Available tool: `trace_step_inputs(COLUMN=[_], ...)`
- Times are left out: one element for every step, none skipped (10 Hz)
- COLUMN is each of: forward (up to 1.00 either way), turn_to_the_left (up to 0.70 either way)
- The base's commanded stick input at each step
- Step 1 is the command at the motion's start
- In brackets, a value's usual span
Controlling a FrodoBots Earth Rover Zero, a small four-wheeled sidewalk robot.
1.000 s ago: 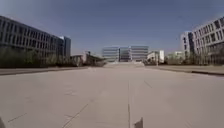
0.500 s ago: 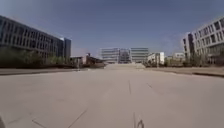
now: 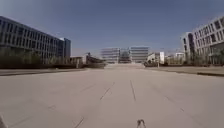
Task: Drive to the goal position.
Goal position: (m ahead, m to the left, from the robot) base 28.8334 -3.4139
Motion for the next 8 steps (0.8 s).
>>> trace_step_inputs(forward=[0.70,0.70,0.70,0.70,0.70,0.70,0.70,0.70], turn_to_the_left=[-0.27,-0.06,0.00,0.00,0.00,0.00,0.00,0.00])
